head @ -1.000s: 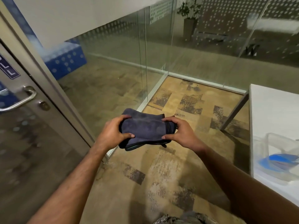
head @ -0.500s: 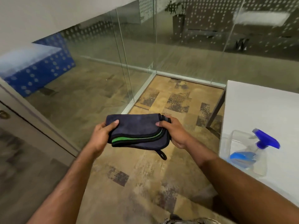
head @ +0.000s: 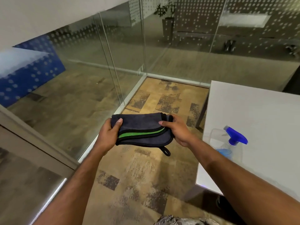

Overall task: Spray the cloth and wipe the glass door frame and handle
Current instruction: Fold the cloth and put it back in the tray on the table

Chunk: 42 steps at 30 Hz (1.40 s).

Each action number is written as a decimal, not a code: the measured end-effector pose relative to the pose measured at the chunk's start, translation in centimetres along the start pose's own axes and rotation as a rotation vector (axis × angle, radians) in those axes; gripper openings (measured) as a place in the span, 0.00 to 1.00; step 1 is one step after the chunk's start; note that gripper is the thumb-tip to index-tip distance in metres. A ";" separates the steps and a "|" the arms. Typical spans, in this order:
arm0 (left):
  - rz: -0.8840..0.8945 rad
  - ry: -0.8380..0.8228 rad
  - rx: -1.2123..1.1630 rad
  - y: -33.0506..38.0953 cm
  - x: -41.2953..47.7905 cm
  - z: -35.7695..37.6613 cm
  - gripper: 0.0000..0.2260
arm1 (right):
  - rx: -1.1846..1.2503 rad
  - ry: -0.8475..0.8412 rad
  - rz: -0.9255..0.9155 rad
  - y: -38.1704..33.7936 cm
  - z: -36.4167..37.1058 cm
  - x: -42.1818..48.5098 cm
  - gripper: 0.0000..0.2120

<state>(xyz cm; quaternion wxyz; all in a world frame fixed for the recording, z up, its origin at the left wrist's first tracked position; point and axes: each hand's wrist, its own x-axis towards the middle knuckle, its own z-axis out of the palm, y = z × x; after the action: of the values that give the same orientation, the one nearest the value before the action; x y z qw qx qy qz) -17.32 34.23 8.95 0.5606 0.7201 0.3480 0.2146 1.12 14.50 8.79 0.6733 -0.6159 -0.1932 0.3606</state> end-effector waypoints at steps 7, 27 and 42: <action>0.067 -0.070 -0.025 2.5 1.2 2.2 0.28 | -0.111 0.034 -0.076 -3.1 -2.8 -1.3 0.08; 0.062 -0.136 0.005 13.7 7.3 22.1 0.14 | -0.379 0.083 -0.111 -13.1 -24.4 2.8 0.17; -0.192 -0.400 0.257 5.7 7.2 38.9 0.24 | -0.343 0.324 0.226 2.3 -37.5 1.9 0.21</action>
<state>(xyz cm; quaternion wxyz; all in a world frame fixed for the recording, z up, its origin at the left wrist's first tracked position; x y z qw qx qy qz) 16.18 13.23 2.91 0.5401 0.7772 0.3213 -0.0321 28.24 -10.07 -0.02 0.5364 -0.7887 -0.0709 0.2920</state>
